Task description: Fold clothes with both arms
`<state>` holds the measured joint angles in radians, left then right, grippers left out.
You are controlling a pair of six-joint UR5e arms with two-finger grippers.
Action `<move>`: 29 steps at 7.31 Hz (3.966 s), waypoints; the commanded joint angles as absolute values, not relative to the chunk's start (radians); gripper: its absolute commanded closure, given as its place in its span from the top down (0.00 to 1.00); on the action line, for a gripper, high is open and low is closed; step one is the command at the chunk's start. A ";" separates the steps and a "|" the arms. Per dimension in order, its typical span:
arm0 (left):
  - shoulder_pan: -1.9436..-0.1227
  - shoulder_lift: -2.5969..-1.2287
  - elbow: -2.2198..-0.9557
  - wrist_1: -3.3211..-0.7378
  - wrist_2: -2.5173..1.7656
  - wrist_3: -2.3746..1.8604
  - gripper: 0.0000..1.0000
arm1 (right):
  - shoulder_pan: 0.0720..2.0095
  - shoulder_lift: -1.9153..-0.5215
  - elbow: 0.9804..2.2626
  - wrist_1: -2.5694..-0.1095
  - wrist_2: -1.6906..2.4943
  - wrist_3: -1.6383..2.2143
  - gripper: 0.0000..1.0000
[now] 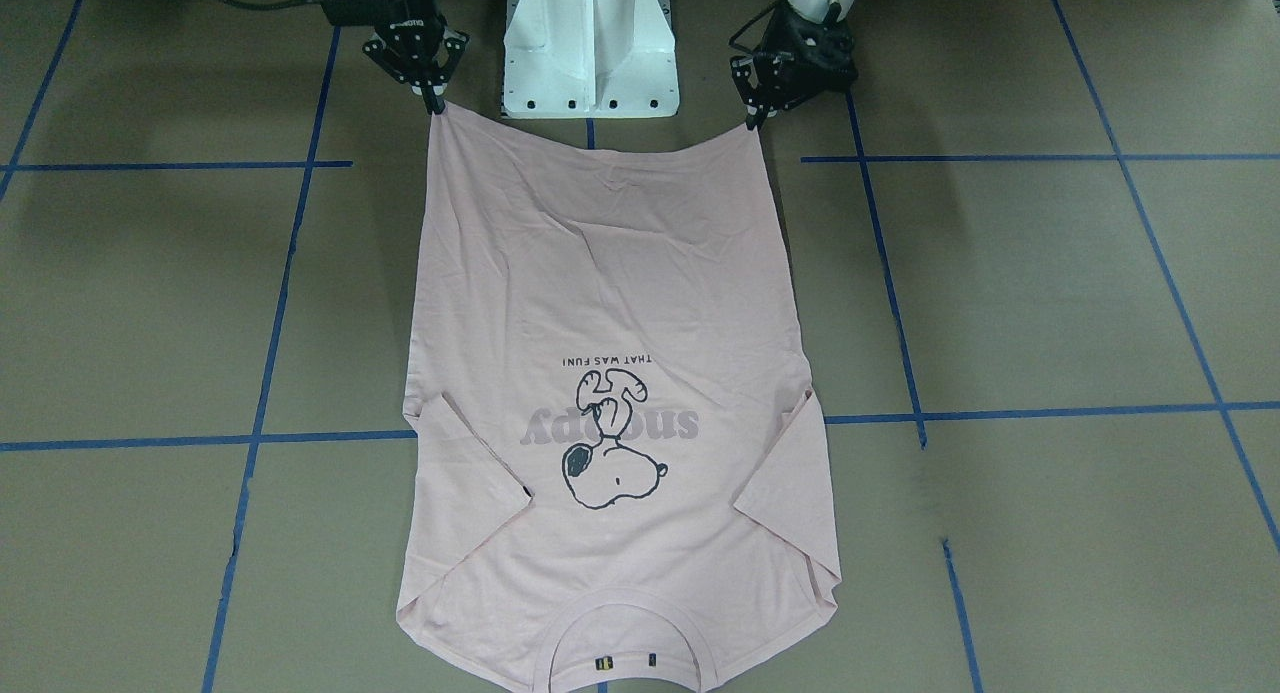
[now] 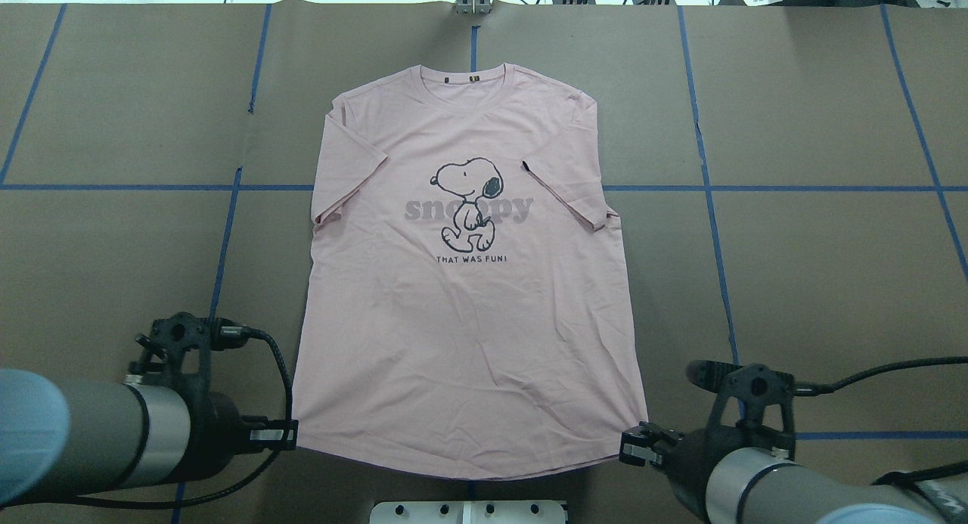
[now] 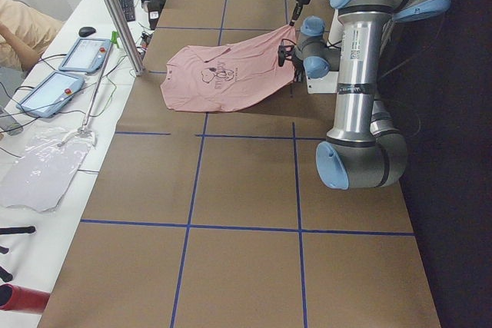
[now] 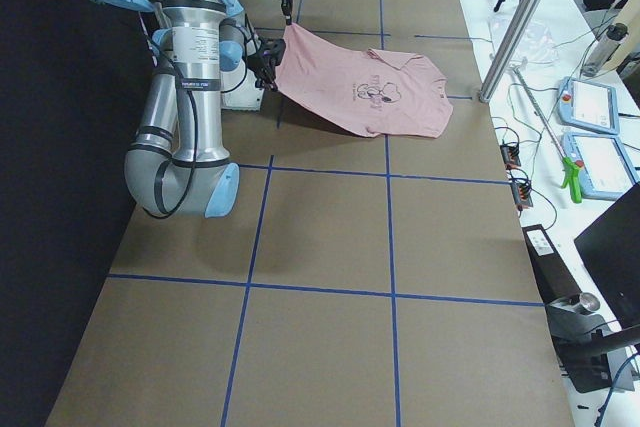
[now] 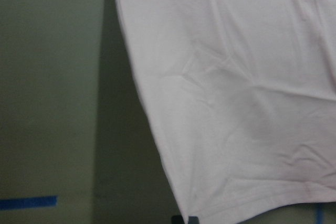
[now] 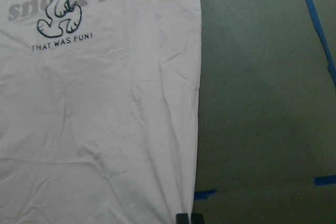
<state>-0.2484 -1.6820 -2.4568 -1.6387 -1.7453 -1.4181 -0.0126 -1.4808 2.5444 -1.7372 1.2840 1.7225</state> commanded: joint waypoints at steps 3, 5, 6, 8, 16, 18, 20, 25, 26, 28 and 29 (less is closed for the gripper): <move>-0.337 -1.902 -2.556 -1.333 -1.847 -1.294 0.00 | 0.052 -1.396 2.679 -1.956 1.396 1.633 0.00; -0.518 -2.013 -2.293 -1.368 -1.847 -1.098 0.00 | 0.240 -1.132 2.381 -1.953 1.396 1.478 0.00; -0.585 -2.022 -2.195 -1.429 -1.847 -1.042 0.00 | 0.349 -1.109 2.264 -1.919 1.429 1.426 0.00; -0.690 -2.042 -2.016 -1.563 -1.847 -0.994 0.00 | 0.545 -1.086 2.031 -1.690 1.531 1.318 0.00; -0.813 -2.193 -1.372 -2.006 -1.795 -0.878 0.00 | 0.725 -0.859 1.328 -1.309 1.558 1.232 0.00; -0.841 -2.194 -1.336 -2.019 -1.795 -0.784 1.00 | 0.750 -0.841 1.270 -1.295 1.589 1.169 1.00; -0.847 -2.188 -1.357 -2.019 -1.802 -0.781 1.00 | 0.779 -0.845 1.294 -1.292 1.690 1.058 1.00; -0.665 -1.857 -1.829 -2.016 -1.832 -1.004 1.00 | 0.772 -0.945 1.465 -1.292 1.720 1.031 1.00; -0.593 -1.815 -1.873 -2.022 -1.789 -1.099 0.84 | 0.769 -0.946 1.471 -1.292 1.720 1.032 1.00; -0.465 -1.807 -1.864 -2.023 -1.686 -1.251 0.66 | 0.764 -0.946 1.471 -1.292 1.720 1.040 1.00; -0.457 -1.807 -1.861 -2.022 -1.681 -1.264 0.59 | 0.764 -0.946 1.474 -1.292 1.718 1.042 1.00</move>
